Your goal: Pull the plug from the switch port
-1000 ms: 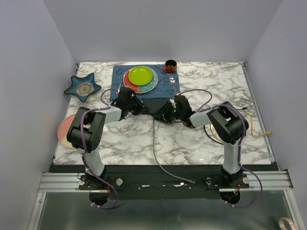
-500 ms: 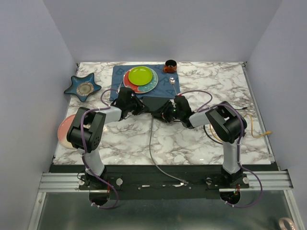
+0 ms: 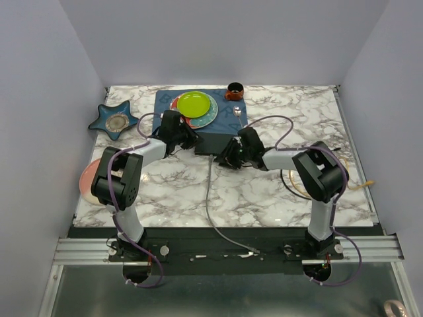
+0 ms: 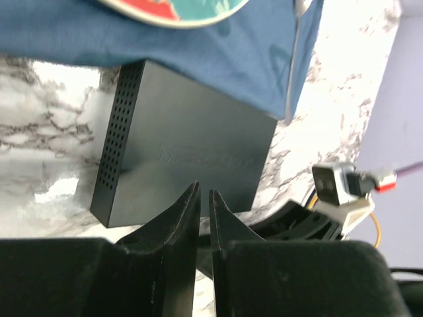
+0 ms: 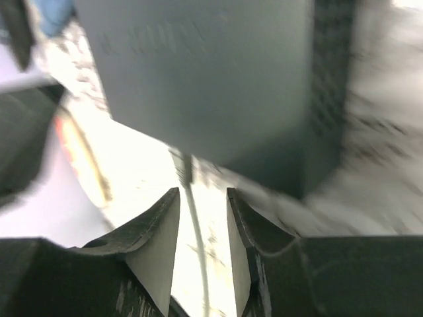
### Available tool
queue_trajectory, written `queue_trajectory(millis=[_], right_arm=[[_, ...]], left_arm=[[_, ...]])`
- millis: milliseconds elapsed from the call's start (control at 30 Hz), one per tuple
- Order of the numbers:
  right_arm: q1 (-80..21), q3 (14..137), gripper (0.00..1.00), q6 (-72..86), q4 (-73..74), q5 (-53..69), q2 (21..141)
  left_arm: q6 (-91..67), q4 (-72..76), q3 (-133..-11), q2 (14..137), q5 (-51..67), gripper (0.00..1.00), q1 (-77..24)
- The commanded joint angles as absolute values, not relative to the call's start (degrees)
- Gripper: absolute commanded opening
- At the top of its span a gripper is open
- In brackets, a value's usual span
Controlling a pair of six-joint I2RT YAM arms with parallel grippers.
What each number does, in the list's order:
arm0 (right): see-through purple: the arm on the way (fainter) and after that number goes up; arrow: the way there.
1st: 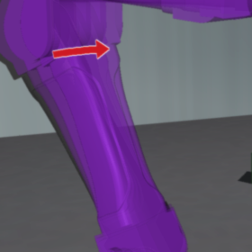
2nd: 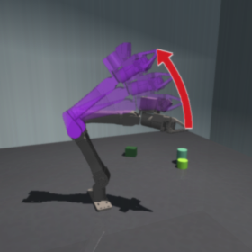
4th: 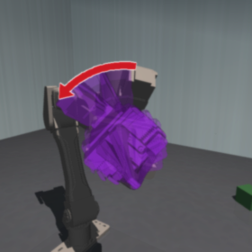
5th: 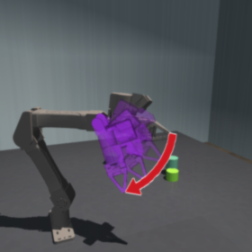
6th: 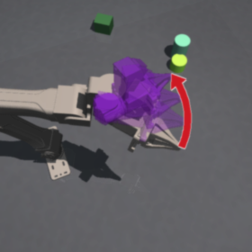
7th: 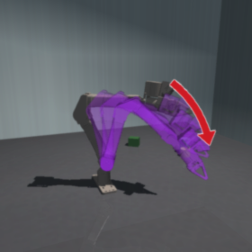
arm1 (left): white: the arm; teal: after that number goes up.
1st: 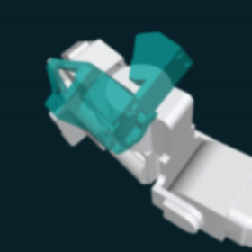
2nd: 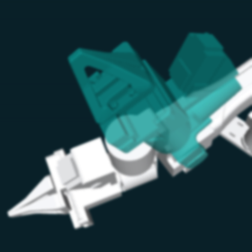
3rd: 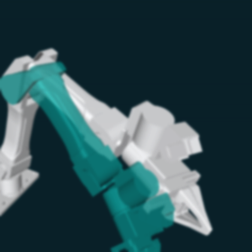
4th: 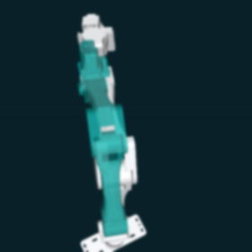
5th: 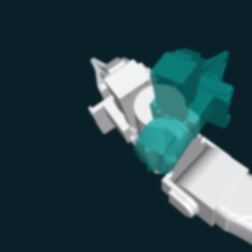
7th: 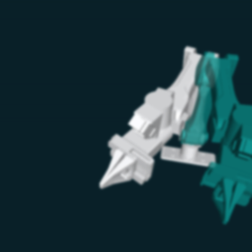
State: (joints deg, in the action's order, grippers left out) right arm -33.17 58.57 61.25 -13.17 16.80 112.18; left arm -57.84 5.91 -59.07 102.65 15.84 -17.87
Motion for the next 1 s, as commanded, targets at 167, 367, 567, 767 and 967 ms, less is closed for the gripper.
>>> queue_trajectory(millis=[167, 367, 567, 767, 967], right_arm=[[-32.3, 58.3, 0.4, 43.5, 6.0, -4.6, 99.1], [-24.9, 66.3, 0.12, 42.2, 12.4, -6.0, 103.0], [-22.0, 68.7, 0.06, 39.8, 13.5, -6.5, 109.4], [-22.1, 70.5, 0.06, 42.1, 12.0, -0.9, 114.6], [-23.6, 74.5, 0.06, 41.5, 11.2, 3.3, 117.1]], left_arm=[[-55.7, 1.5, -60.9, 100.7, 10.8, 0.23, -16.2], [-55.3, -2.2, -58.3, 100.0, 6.9, 0.23, -16.2], [-54.9, -2.6, -57.3, 100.8, 4.3, 0.23, -16.2], [-55.3, -3.1, -59.0, 104.8, 4.2, 0.22, -16.3], [-56.6, -1.3, -59.5, 107.6, 7.4, 0.23, -17.3]])
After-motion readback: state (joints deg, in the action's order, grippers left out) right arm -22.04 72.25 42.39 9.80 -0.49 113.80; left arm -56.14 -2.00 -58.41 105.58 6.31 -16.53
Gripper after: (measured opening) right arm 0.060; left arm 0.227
